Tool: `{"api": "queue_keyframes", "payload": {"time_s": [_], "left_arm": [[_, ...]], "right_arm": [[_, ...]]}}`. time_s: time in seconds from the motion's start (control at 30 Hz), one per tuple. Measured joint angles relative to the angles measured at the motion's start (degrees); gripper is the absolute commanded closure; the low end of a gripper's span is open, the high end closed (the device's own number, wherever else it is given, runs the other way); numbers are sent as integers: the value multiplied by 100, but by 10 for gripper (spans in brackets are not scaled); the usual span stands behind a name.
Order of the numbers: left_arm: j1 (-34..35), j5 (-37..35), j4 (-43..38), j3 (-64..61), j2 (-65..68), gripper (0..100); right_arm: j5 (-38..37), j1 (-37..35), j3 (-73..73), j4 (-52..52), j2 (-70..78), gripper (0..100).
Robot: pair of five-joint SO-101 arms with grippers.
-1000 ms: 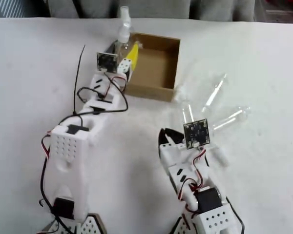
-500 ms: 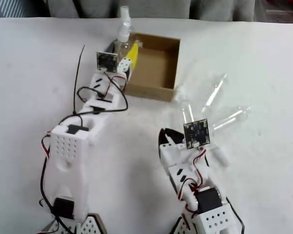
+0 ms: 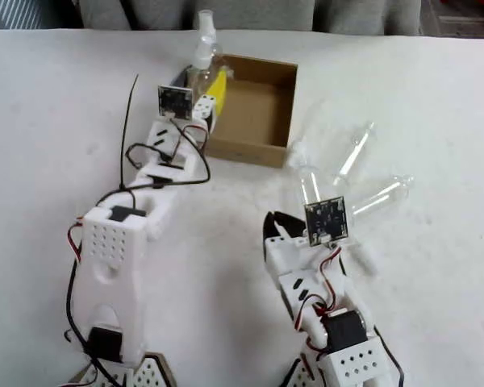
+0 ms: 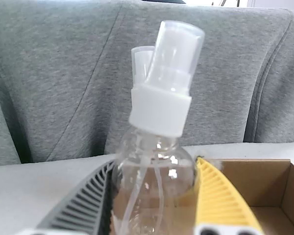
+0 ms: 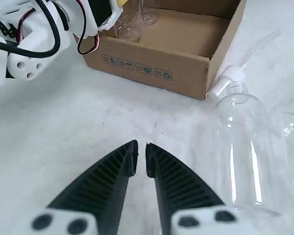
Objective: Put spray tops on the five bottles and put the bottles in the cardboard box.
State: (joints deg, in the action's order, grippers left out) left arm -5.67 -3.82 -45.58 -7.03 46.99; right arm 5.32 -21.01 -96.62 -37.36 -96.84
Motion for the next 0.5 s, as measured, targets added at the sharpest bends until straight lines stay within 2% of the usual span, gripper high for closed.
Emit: {"api": "queue_keyframes", "payload": {"time_s": [0.1,0.2,0.5], "left_arm": [[18,0,105,0,0,810],[44,0,343,0,0,808],[62,0,378,0,0,804]], "right_arm": [[0,-9,0,0,0,982],[0,-9,0,0,0,982],[0,-9,0,0,0,982]]}}
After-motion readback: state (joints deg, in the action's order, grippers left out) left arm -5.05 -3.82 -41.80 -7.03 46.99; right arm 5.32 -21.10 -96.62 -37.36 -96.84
